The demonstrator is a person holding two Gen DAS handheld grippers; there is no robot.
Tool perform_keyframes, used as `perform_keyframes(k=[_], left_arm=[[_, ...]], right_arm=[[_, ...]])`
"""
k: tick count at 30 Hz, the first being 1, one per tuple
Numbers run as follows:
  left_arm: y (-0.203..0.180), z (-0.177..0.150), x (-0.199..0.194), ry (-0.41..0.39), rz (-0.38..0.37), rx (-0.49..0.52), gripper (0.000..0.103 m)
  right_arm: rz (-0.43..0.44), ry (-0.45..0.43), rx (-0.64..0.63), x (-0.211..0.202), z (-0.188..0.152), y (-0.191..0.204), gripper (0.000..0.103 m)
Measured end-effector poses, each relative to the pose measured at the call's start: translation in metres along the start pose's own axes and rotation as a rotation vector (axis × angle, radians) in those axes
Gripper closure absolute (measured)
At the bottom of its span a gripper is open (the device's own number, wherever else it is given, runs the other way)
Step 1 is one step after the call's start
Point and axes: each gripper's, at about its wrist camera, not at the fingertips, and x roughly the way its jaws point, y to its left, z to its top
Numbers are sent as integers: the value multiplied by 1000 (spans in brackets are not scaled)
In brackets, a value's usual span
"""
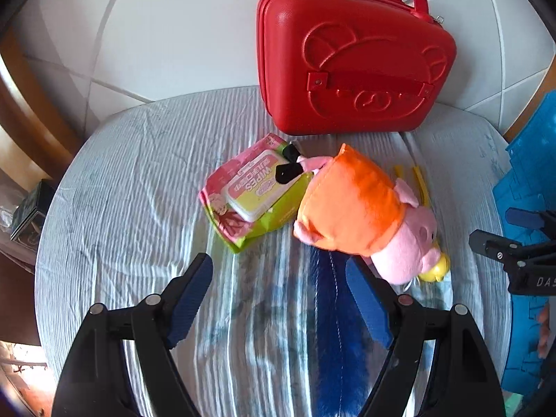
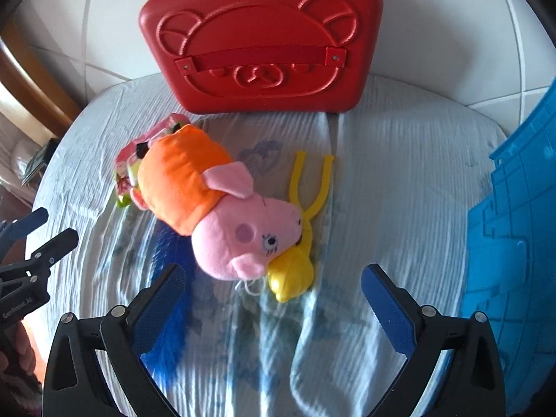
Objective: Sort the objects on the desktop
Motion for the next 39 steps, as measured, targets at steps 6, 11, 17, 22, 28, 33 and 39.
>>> perform_keyframes(k=[6,11,17,22,28,33,39], left_arm=[[-13,66,50,-13,0,4,24],[-36,100,97,40,-42,28,24],[-42,76,127,110,-2,103,22],[-6,20,77,43,-44,28,16],[17,-49,33,26,-15,-6,16],[32,-102,20,105,-10,33,16],[29,-122,-38,-9,-118,49,16]], right_arm=[[-43,14,45,52,43,-15,0],[-63,43,41,95,62,-16,0],[-25,37,-9,109,53,-6,0],[60,-16,-66,82,19,10,0],[194,-19,-134,61,-40,47,0],[155,49,-225,73,-91,80,1],[13,114,-268,91,-143,82,30]])
